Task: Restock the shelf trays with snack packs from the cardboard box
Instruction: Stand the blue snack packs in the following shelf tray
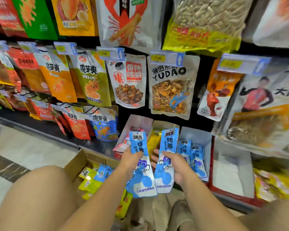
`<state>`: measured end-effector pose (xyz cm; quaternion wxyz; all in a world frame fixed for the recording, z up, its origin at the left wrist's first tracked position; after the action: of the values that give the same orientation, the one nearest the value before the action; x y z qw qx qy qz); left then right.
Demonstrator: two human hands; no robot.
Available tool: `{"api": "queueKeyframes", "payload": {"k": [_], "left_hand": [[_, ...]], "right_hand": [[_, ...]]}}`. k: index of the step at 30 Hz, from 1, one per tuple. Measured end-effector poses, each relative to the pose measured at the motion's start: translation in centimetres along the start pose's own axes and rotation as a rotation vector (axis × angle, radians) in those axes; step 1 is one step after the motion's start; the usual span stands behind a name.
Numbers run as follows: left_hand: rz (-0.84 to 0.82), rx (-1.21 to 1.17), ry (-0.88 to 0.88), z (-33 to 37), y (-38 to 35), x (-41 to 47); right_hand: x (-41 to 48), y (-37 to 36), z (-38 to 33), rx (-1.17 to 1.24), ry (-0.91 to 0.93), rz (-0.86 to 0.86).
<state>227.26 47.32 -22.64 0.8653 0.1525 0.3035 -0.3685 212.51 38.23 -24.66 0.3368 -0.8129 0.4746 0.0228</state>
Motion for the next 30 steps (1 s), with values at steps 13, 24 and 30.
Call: {"api": "queueKeyframes", "payload": {"k": [13,24,30], "left_hand": [[-0.212,0.115,0.104,-3.1,-14.9,3.2],[-0.264,0.195,0.114,-5.0,-25.2,10.2],[-0.197,0.237,0.138,-5.2,-29.6,13.6]], "right_hand": [[-2.9,15.7,-2.0,0.213,0.032,0.291],[-0.9,23.9,-4.5,0.355,0.103,0.405],[1.2,26.2,-5.2,0.363,0.085,0.451]]}}
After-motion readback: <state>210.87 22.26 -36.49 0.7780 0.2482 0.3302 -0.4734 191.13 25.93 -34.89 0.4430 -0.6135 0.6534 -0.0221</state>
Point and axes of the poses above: each hand's wrist, its own x-axis towards the middle knuckle, its own y-axis out of the back of the hand, z = x × y, the point moved 8 cm from there along x, towards the middle knuckle, and after that the axes turned 14 degrees about y, right-handed, at the moved point
